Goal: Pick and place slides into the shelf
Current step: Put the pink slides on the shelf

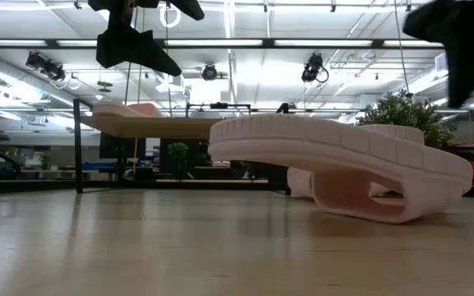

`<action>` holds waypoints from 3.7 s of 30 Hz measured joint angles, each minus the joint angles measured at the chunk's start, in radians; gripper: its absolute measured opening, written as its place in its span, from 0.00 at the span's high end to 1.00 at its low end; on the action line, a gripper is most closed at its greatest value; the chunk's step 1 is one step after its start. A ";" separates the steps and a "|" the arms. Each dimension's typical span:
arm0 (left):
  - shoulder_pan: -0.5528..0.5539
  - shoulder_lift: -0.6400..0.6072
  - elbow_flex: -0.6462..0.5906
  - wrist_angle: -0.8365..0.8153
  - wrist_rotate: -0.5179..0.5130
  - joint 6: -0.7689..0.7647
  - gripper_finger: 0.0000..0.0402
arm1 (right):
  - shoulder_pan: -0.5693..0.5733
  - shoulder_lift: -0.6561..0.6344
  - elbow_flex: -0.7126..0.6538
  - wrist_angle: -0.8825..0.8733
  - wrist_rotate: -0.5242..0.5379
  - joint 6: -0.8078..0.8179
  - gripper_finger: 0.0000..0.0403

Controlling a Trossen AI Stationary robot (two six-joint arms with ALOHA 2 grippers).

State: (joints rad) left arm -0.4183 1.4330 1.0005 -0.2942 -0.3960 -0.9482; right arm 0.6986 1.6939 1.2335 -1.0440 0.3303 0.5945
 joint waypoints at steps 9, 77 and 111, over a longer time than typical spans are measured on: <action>-0.001 0.000 0.000 -0.010 0.008 -0.009 0.12 | -0.075 0.002 -0.011 -0.034 -0.207 -0.150 0.46; -0.012 0.000 0.000 -0.042 0.023 -0.088 0.12 | -0.054 0.000 -0.373 0.479 0.510 -0.466 0.40; -0.012 0.000 0.000 -0.065 -0.004 -0.088 0.12 | -0.132 0.000 0.158 -0.153 0.740 -0.195 0.82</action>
State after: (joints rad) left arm -0.4305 1.4330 1.0008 -0.3595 -0.4000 -1.0359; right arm 0.5664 1.6943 1.3920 -1.1973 1.0699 0.3992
